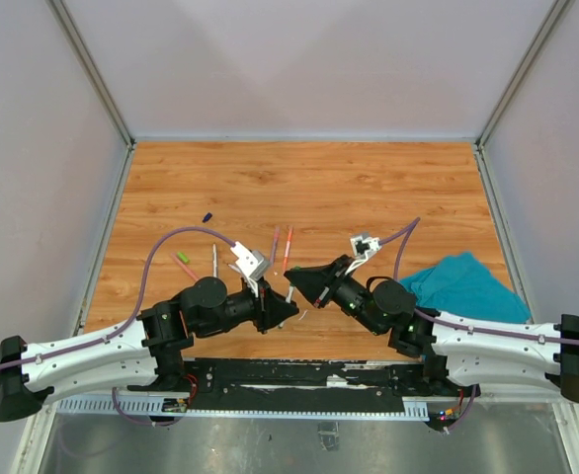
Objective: Insert the pens into the pen caps
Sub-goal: Press the pen cap onto the pen.
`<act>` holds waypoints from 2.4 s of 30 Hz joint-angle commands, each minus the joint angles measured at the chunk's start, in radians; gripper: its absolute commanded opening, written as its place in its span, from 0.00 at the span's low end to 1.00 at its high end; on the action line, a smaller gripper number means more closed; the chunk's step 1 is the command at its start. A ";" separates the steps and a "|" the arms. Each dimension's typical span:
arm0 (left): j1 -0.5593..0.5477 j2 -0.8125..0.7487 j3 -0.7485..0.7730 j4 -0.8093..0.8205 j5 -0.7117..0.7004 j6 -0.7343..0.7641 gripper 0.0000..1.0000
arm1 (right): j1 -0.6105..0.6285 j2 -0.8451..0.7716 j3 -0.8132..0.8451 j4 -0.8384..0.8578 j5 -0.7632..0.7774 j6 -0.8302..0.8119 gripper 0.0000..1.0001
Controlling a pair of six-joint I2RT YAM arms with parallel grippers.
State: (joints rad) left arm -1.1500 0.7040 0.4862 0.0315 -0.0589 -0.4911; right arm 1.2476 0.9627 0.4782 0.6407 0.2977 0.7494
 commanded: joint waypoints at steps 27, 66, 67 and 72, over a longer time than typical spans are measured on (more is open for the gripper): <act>0.015 -0.043 0.170 0.461 -0.094 0.028 0.01 | 0.423 0.120 -0.211 -0.235 0.060 -0.105 0.01; 0.014 0.114 0.135 0.523 -0.015 0.079 0.00 | 0.313 -0.295 -0.043 -0.485 0.369 -0.394 0.08; 0.013 0.120 0.126 0.513 -0.004 0.078 0.01 | 0.306 -0.290 -0.018 -0.488 0.374 -0.425 0.10; 0.014 0.132 0.076 0.468 0.031 0.077 0.00 | 0.261 -0.250 0.112 -0.502 0.375 -0.539 0.20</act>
State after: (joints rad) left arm -1.1778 0.8539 0.5549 0.2703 0.0986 -0.3763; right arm 1.5307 0.6712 0.5461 0.3859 0.7311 0.4004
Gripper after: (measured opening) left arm 0.145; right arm 0.172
